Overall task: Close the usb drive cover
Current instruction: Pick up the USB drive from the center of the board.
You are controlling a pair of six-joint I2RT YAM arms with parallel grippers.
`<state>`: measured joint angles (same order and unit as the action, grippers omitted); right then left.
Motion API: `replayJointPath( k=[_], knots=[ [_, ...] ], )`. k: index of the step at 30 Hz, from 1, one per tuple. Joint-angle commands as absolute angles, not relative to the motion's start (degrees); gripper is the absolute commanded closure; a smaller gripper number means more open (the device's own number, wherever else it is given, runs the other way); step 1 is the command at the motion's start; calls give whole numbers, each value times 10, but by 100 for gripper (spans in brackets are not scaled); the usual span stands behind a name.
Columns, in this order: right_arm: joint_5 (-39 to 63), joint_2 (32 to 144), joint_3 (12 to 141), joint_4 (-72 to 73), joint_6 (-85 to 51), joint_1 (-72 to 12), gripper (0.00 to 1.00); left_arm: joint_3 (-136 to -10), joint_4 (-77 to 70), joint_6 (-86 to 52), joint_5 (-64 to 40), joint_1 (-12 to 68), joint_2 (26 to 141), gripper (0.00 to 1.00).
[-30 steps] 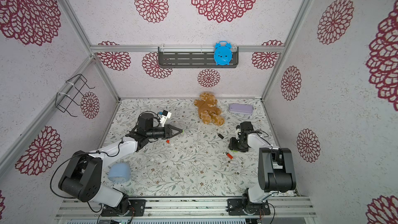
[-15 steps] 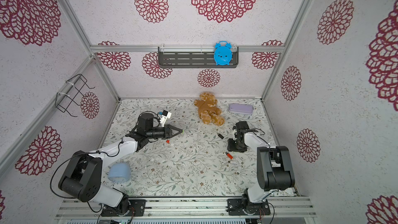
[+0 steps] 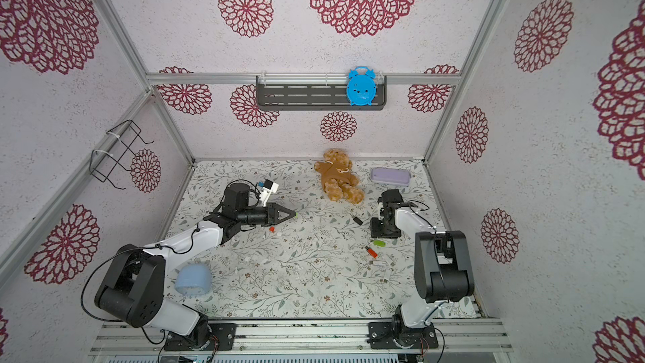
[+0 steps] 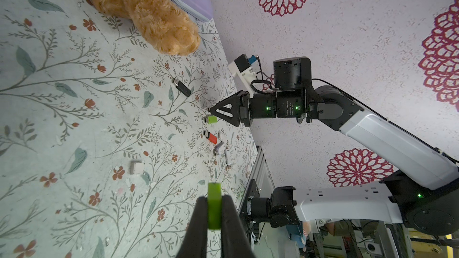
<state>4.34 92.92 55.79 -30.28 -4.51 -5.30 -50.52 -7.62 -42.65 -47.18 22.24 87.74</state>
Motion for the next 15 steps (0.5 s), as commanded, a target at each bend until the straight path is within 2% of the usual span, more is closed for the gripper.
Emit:
replayJointPath(
  k=[1, 15],
  knots=[
    [44, 927, 551, -304, -40, -55, 49, -512, -84, -423, -473, 225, 863, 89],
    [45, 924, 533, -307, -43, -62, 49, -509, -91, -426, -472, 228, 865, 89]
  ],
)
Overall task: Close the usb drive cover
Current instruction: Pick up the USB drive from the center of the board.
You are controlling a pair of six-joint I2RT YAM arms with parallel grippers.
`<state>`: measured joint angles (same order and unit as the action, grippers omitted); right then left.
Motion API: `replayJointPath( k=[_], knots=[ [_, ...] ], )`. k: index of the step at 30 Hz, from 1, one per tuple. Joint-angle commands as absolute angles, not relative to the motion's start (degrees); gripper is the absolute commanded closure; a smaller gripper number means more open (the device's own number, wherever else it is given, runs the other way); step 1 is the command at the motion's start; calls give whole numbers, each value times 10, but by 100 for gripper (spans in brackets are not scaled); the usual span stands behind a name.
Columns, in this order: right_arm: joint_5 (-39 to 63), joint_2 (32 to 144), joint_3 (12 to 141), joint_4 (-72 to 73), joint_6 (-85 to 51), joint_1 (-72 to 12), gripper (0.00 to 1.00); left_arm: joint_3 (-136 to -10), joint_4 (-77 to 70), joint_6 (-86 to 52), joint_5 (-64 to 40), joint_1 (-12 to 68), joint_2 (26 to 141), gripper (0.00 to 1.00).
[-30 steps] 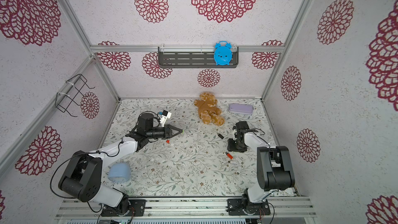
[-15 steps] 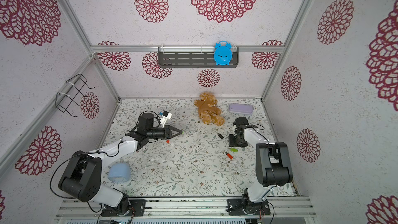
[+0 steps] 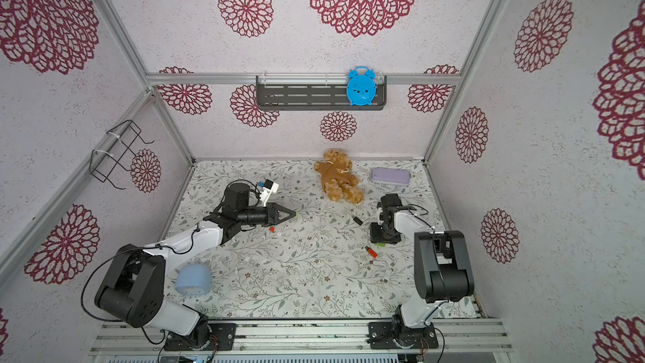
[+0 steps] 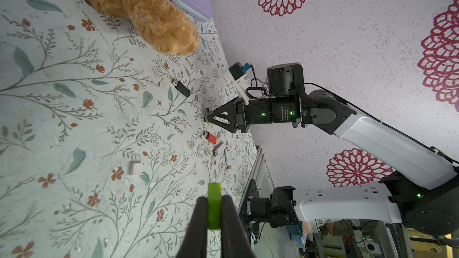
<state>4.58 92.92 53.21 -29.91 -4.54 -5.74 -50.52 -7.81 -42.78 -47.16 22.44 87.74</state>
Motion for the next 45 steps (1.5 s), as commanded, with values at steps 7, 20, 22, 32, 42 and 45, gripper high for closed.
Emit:
replayJointPath(
  k=[7, 20, 22, 32, 42, 45],
  knots=[
    [36, 913, 530, -335, -43, -82, 50, -508, -96, -428, -473, 228, 867, 89],
    [-41, 940, 557, -378, -50, -97, 62, -505, -102, -431, -474, 229, 869, 89],
    [-43, 949, 562, -380, -49, -98, 64, -505, -103, -431, -475, 229, 870, 89],
    [-25, 999, 590, -429, -40, -115, 70, -500, -103, -430, -473, 229, 866, 89],
    [-23, 1020, 642, -435, -11, -147, 77, -505, -99, -427, -469, 229, 867, 89],
    [-32, 1031, 669, -435, -5, -178, 78, -505, -100, -428, -465, 229, 865, 89]
  ],
)
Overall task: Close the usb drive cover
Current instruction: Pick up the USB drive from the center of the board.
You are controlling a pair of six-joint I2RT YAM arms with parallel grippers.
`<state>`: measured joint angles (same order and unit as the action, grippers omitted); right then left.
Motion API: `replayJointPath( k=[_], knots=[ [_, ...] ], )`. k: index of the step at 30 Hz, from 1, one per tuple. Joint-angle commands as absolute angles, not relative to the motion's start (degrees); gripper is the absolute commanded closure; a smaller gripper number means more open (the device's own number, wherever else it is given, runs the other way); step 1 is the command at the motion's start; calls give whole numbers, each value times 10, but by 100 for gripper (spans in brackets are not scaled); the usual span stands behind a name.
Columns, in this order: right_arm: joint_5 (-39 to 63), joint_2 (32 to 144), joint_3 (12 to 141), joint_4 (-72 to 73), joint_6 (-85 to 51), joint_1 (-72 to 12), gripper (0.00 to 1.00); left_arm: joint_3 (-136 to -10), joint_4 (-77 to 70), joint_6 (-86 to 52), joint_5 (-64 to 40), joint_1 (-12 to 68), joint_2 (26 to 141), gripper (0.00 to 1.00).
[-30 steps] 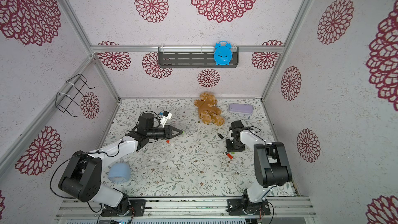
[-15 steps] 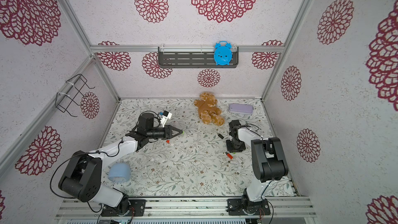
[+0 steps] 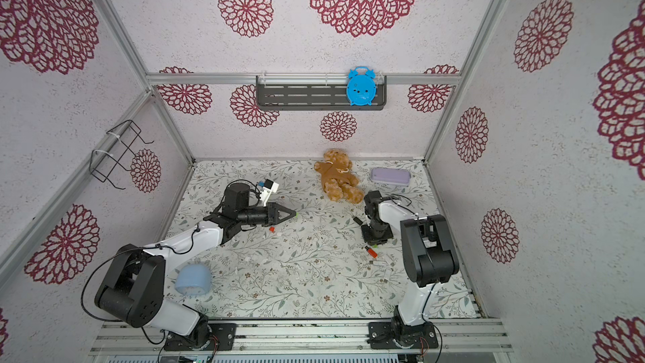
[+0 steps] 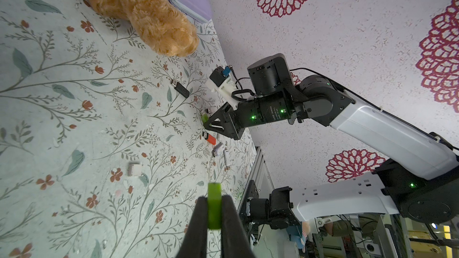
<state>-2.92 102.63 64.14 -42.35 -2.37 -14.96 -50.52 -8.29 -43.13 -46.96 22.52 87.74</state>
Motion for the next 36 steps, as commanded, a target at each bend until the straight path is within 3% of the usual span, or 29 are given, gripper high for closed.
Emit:
replayJointPath(
  k=[1, 5, 13, 20, 36],
  knots=[
    [-43, 1033, 678, -435, -5, -188, 79, -503, -100, -428, -462, 229, 864, 89],
    [-74, 1036, 715, -442, -1, -213, 79, -495, -99, -427, -446, 227, 850, 89],
    [7, 1060, 738, -482, 2, -281, 78, -473, -97, -426, -422, 213, 828, 90],
    [9, 1071, 718, -477, -8, -335, 77, -468, -98, -425, -421, 207, 824, 90],
    [4, 1092, 677, -454, -21, -344, 71, -469, -101, -427, -431, 207, 832, 90]
  ],
)
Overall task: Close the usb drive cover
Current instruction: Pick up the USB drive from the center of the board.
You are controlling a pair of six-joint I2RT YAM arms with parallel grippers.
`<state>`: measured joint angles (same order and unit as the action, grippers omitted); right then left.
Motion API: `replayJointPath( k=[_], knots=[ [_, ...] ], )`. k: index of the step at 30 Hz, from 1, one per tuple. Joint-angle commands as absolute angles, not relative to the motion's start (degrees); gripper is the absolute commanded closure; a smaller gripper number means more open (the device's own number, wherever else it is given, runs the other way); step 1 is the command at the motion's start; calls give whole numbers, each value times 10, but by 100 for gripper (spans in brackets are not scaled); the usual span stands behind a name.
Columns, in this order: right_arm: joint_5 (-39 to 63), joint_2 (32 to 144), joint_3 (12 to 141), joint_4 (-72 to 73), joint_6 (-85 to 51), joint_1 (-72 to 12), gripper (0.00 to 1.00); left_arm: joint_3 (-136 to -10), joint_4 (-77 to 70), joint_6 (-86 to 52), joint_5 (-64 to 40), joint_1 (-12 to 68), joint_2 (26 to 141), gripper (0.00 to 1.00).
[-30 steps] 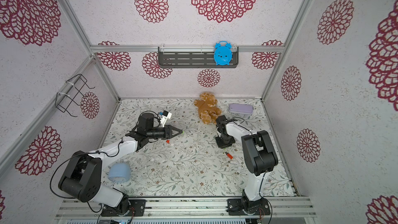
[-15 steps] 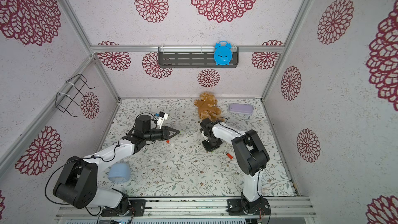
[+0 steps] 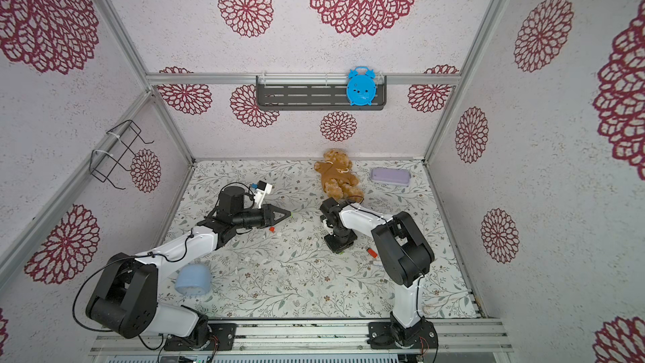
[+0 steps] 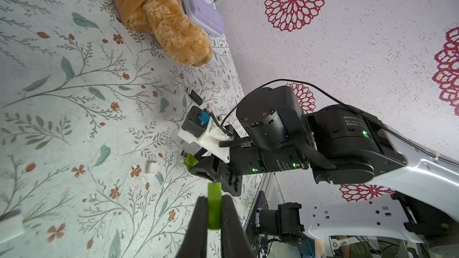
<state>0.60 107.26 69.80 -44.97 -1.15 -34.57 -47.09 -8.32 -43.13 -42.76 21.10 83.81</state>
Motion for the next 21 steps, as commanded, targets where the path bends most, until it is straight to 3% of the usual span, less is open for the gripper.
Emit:
replayJointPath(
  k=[1, 10, 21],
  knots=[
    [-2, 1093, 675, -455, -21, -345, 71, -470, -102, -428, -432, 207, 833, 89],
    [-24, 1040, 664, -417, -16, -350, 78, -474, -101, -430, -433, 208, 835, 90],
    [28, 838, 605, -296, 65, -395, 79, -506, -62, -407, -482, 217, 858, 89]
  ],
)
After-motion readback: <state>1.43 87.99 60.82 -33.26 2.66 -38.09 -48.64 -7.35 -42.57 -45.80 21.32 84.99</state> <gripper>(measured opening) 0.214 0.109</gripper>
